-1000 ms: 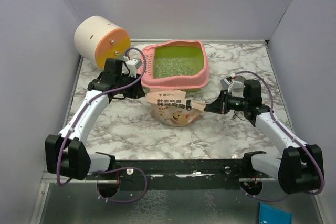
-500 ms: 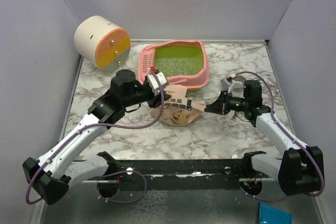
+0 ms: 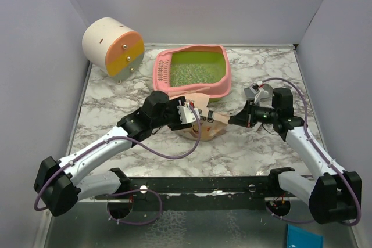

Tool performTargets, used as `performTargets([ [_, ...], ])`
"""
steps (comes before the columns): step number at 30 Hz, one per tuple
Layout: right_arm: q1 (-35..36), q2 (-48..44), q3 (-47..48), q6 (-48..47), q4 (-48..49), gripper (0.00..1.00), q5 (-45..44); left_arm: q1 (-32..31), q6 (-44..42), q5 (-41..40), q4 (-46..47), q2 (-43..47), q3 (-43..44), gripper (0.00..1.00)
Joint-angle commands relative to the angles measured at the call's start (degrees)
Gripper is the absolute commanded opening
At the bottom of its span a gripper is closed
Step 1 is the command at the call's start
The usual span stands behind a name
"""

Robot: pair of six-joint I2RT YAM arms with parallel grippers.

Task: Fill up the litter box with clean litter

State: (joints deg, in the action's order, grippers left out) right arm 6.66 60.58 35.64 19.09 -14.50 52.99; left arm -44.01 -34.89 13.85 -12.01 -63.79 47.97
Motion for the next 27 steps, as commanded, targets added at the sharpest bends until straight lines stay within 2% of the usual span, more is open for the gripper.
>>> performTargets([
  [1,-0.5,-2.1,0.9,-1.8,-4.0,0.01,-0.6,-0.2,-5.6,-1.2,10.1,2.6,-1.6,0.62],
  [5,-0.5,-2.2,-0.4,-1.7,-3.4,0.01,-0.3,-0.2,-5.8,0.8,12.9,1.1,-2.1,0.64],
  [7,-0.5,-1.9,-0.8,-1.4,-2.9,0.01,0.0,-0.3,-6.2,3.5,12.3,-0.1,-1.7,0.69],
  [14,-0.6,-1.5,-0.4,-1.4,-2.5,0.01,0.4,-0.3,-9.2,15.3,-1.5,-5.8,3.0,0.71],
  [18,-0.6,-1.7,-0.2,-1.5,-2.5,0.01,0.7,-0.2,-10.2,13.1,-0.3,-8.0,1.9,0.7],
  [20,-0.5,-1.8,0.1,-1.8,-3.0,0.01,0.1,-0.2,-10.5,10.9,0.3,-9.6,1.8,0.64],
  [21,-0.5,-1.8,0.3,-1.8,-3.4,0.05,-0.4,-0.2,-10.6,10.0,0.4,-10.1,1.8,0.59],
  [22,-0.5,-2.0,0.7,-1.5,-4.0,0.21,-1.4,-0.2,-10.6,9.4,0.5,-10.3,1.9,0.52],
  [24,-0.5,-2.7,1.3,-1.5,-4.7,0.7,-2.5,-0.2,-10.0,8.2,0.9,-10.3,2.2,0.33],
  [25,-0.5,-3.1,1.7,-1.8,-5.2,0.77,-3.3,-0.2,-9.5,7.6,1.4,-10.0,2.1,0.18],
  [26,-0.5,-3.5,2.3,-2.0,-5.9,0.8,-4.1,-0.2,-9.3,6.9,1.9,-9.7,2.2,0.03],
  [27,-0.5,-3.9,3.1,-2.5,-6.8,0.81,-5.1,-0.2,-8.7,6.2,2.1,-9.4,2.1,0.0],
])
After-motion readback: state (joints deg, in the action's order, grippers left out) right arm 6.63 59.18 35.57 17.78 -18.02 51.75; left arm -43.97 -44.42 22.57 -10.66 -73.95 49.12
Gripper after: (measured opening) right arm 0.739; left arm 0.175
